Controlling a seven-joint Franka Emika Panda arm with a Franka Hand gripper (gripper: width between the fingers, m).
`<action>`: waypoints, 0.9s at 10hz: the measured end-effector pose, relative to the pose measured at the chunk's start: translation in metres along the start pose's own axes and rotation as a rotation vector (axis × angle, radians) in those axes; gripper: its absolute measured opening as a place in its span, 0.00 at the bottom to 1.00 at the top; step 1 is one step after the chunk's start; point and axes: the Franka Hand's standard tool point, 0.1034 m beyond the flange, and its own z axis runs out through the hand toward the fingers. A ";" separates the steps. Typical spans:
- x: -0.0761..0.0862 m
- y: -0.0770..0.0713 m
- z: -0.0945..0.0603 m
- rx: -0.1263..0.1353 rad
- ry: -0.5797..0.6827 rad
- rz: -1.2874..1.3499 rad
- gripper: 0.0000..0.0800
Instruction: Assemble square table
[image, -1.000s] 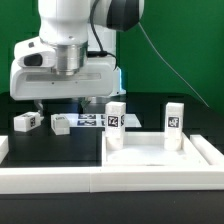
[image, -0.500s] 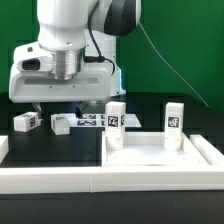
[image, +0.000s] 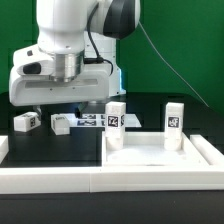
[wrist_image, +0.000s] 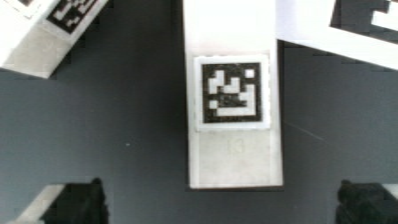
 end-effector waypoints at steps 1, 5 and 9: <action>-0.005 -0.001 0.004 -0.004 -0.102 0.015 0.81; -0.004 0.004 0.011 -0.015 -0.380 0.007 0.81; 0.000 -0.001 0.013 -0.006 -0.490 0.014 0.81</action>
Offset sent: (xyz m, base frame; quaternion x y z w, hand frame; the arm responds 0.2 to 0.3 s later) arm 0.0001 -0.0060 -0.0037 -0.0076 -0.1942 -0.0004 0.9809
